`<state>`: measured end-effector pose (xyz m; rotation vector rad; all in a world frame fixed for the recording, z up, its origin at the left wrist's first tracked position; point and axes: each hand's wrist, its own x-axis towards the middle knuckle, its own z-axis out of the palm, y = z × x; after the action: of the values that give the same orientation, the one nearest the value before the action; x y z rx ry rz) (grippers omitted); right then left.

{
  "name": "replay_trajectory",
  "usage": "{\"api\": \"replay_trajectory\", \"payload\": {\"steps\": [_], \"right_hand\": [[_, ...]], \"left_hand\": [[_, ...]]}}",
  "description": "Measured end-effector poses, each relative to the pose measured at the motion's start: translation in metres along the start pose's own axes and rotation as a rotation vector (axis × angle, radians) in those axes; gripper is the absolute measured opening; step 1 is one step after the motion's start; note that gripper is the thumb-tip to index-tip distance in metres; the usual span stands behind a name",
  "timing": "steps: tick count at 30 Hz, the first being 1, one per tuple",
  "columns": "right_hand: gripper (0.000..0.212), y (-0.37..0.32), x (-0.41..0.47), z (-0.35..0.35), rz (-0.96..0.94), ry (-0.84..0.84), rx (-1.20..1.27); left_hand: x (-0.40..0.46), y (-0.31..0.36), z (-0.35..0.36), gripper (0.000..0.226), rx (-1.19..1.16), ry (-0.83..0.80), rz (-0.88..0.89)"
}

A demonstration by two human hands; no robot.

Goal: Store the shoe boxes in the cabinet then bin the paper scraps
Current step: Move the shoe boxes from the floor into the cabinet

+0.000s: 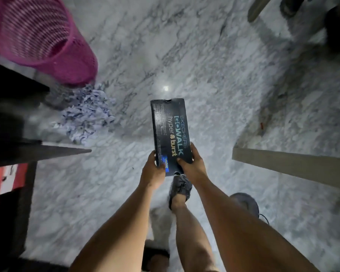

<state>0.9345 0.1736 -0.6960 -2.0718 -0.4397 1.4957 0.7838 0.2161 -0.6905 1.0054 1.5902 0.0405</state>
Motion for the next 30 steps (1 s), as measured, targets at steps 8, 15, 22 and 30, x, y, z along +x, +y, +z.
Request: {"api": "replay_trajectory", "payload": {"steps": [8, 15, 22, 30], "right_hand": [[0.059, -0.052, -0.248, 0.09, -0.071, -0.285, -0.234], [0.082, -0.066, -0.383, 0.234, -0.417, -0.598, -0.515], [0.057, -0.189, -0.465, 0.365, -0.616, -0.698, -0.592], [0.053, -0.296, -0.44, 0.508, -0.621, -0.673, -0.493]], "left_hand": [[-0.249, -0.097, -0.173, 0.065, -0.266, 0.086, -0.072], [-0.417, -0.199, -0.302, 0.07, -0.596, 0.235, -0.096], [-0.451, -0.192, -0.427, 0.029, -0.76, 0.533, 0.043], [-0.405, -0.168, -0.568, 0.022, -0.901, 0.696, 0.14]]}}
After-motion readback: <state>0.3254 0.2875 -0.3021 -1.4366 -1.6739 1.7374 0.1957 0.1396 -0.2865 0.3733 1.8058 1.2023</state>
